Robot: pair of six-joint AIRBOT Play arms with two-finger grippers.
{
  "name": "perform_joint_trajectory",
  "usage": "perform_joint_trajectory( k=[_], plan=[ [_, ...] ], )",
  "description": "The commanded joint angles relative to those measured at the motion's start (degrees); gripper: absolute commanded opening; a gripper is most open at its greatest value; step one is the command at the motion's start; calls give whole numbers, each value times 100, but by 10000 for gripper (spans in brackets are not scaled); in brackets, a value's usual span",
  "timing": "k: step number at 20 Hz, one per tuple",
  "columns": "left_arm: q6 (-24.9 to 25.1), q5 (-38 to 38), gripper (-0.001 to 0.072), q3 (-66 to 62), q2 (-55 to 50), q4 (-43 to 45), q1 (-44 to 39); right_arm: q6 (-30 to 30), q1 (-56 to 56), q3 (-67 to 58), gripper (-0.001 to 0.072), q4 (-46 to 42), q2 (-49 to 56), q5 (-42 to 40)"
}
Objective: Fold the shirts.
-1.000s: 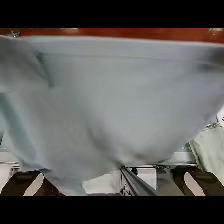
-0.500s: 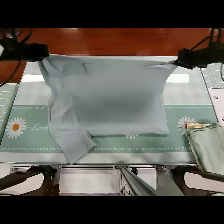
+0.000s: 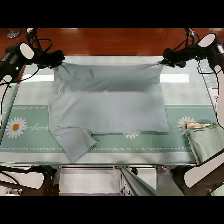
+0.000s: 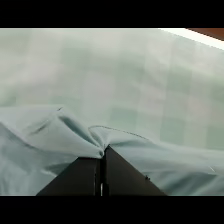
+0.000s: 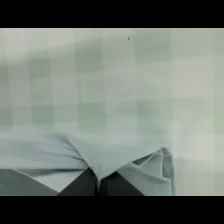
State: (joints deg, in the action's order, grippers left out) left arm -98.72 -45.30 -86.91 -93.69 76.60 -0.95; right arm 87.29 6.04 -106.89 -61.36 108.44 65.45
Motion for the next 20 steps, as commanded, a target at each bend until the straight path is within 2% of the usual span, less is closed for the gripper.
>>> perform_joint_trajectory(
  k=[1,5,8,13,14,15,16,17,20],
  plan=[
    [551,-896,18,-136,-35,-162,85,-249,105,-149,30,129,116,831],
    [1261,-2494,18,-44,-122,-160,330,-310,262,15,30,-101,57,1792],
    [1281,-2647,18,461,-271,-140,374,-372,50,662,30,-518,57,1663],
    [1410,-3364,19,529,-341,-144,590,-175,11,946,39,-555,55,1532],
    [1399,-3545,44,516,-341,-166,619,-79,11,946,233,-564,55,1635],
    [1408,-3759,248,509,-341,-157,634,-79,11,944,589,-542,48,1801],
    [1408,-3936,641,509,-332,-160,651,-70,35,938,617,-566,28,1976],
    [1408,-4072,701,509,-313,-157,678,-70,87,940,617,-564,-37,2164],
    [1410,-4352,701,675,-26,-157,841,-85,382,964,616,-944,-472,2684]
  ],
)
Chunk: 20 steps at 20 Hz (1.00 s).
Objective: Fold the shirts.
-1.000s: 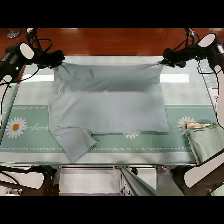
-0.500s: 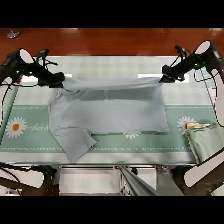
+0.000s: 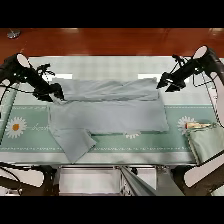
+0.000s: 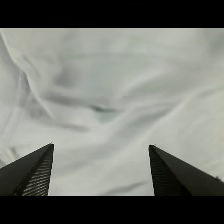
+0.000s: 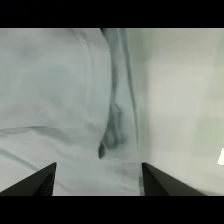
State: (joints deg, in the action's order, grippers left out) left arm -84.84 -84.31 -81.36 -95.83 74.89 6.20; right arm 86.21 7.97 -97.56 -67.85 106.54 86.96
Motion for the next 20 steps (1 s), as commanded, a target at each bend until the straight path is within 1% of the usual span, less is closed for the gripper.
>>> perform_joint_trajectory(
  k=[1,3,5,7,9,11,13,14,16,18,20],
  plan=[
    [46,-417,701,354,417,13,223,-46,332,201,616,-505,-564,511],
    [269,-284,701,1062,966,15,516,-79,748,1058,616,-588,-1283,4],
    [343,24,701,2057,1711,9,1106,-175,1233,2374,616,-339,-2079,-719],
    [345,352,701,3123,2549,-44,1943,-621,1628,3722,616,173,-2822,-1357],
    [426,566,701,3958,3169,-529,2730,-1027,1843,4769,616,870,-3335,-1777],
    [452,776,701,4666,3571,-1360,3305,-1329,1784,5399,616,1493,-3609,-2020],
    [516,761,701,5049,3661,-1475,3357,-1670,1641,5685,616,1998,-3652,-2011],
    [619,721,700,5174,3657,-1467,3305,-1694,1521,5735,615,1985,-3652,-2041],
    [658,772,700,5353,3659,-1379,3121,-1685,1255,5746,615,1941,-3652,-2114],
    [597,1054,700,5613,3659,-1517,2881,-1611,1058,5746,615,1958,-3652,-2225],
    [752,1510,701,6015,3659,-2048,2568,-1491,938,5744,616,2081,-3652,-2321]
  ],
)
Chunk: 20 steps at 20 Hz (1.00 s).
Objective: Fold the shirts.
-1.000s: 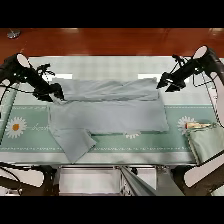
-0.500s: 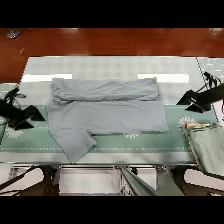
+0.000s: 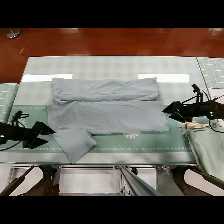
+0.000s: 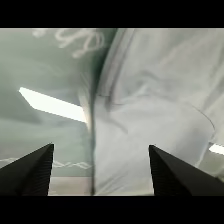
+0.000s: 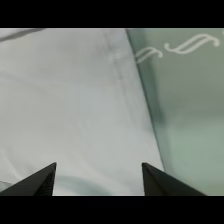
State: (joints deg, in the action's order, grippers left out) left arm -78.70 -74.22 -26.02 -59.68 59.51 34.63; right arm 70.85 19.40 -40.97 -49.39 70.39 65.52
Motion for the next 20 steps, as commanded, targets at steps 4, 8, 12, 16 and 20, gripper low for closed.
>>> perform_joint_trajectory(
  k=[4,8,12,16,20],
  plan=[
    [579,1010,700,968,44,-1154,-931,22,463,-382,615,459,-37,229],
    [1056,785,18,955,46,-1609,-1108,553,1259,-413,615,-1180,-37,1176],
    [1353,704,18,791,46,-2076,-1108,643,962,367,616,-1213,-31,1198],
    [1355,691,18,776,46,-2059,-1110,654,216,507,616,-946,31,728],
    [1355,660,18,776,46,-2057,-1110,645,-46,455,616,-138,474,400]
  ],
)
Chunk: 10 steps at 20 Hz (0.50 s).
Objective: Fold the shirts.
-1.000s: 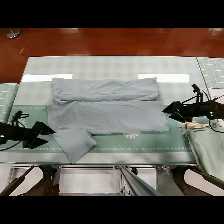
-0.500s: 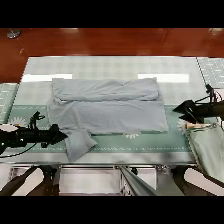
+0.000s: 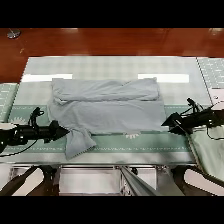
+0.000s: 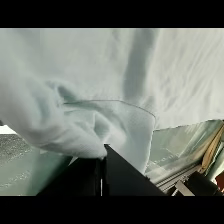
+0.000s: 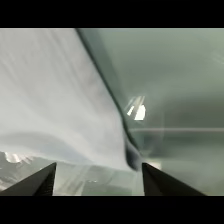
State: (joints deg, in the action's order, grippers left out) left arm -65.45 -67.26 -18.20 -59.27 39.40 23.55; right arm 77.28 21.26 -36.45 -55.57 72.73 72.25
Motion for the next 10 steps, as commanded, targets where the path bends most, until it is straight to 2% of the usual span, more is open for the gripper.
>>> perform_joint_trajectory(
  k=[1,2,3,4,5,8,10],
  plan=[
    [31,-35,18,-7,4,-46,0,7,-330,-68,615,522,337,-317],
    [31,-33,18,-7,4,-46,0,13,-431,-155,611,520,409,-376],
    [31,-37,19,-7,4,-46,0,52,-525,-264,530,531,463,-439],
    [70,-87,19,-39,4,-35,4,28,-573,-391,253,579,485,-450],
    [216,-192,18,-125,4,4,59,-118,-579,-566,30,614,483,-431],
    [240,-656,19,-638,4,17,448,-149,-573,-1279,30,452,485,-177],
    [221,-553,18,-1088,-9,20,509,-146,-579,-1735,30,455,501,-177]
  ],
)
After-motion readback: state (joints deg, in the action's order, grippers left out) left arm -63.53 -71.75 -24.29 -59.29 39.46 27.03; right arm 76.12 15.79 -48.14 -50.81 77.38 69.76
